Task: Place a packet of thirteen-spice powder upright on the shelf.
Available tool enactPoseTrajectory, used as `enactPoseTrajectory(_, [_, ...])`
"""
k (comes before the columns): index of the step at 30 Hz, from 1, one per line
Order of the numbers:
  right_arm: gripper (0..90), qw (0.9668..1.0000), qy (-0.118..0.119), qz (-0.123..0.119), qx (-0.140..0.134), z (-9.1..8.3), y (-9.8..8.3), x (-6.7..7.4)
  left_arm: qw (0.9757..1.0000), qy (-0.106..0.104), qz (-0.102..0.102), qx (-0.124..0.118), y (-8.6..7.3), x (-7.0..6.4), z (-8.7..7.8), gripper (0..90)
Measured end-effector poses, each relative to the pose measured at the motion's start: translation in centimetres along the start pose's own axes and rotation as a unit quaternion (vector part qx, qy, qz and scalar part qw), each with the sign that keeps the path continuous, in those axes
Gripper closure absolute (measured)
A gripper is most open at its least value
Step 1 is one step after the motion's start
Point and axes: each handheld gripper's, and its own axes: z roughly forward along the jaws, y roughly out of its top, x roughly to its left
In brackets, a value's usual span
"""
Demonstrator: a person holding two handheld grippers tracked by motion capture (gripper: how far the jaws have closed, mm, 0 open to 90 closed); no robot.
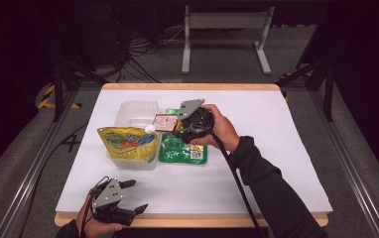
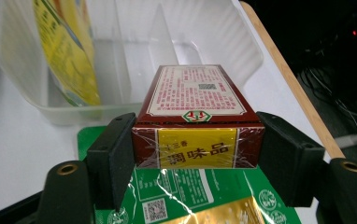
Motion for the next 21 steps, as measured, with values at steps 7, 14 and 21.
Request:
enactPoseTrajectory(7, [32.8,0.9991,0.021,0.004,-0.036,-0.4,0.5,0.0,1.0,-0.001,-0.005,0.0,-0.1,0.0,0.0,16.9])
enactPoseTrajectory(14, [32.9,0.9981,0.058,0.018,-0.007,-0.4,0.8,-0.6,1.0,-0.003,-0.005,-0.001,-0.1,0.1,0.0,16.9])
enactPoseTrajectory(21, [32.9,0.9915,0.086,0.097,0.007,-0.4,0.0,-1.9,1.0,-0.003,-0.005,0.001,-0.1,0.0,0.0,16.8])
